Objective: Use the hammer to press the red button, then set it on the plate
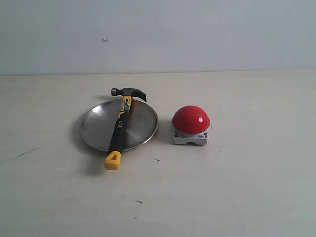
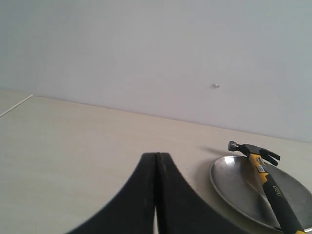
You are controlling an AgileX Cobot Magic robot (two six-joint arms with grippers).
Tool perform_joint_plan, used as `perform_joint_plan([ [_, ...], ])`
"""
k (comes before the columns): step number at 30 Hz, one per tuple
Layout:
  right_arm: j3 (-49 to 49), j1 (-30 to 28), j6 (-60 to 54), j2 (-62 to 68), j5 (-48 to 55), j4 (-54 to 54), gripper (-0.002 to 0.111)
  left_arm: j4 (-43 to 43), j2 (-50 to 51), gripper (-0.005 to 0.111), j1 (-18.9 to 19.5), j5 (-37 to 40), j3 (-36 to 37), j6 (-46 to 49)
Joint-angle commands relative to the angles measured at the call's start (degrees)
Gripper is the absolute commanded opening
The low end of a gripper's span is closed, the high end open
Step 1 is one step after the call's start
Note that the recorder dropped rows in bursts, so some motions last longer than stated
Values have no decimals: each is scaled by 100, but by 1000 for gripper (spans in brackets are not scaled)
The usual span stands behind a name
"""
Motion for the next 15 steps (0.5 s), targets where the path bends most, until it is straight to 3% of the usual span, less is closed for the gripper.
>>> perform_joint_plan([
  [1,12,-22,-45,-47,-19,-15,0,21,-29,0,-8,-20,13,-42],
  [15,12,-22,-485,-47,-5,-372,0,21,-29,0,-8,-20,13,-42],
])
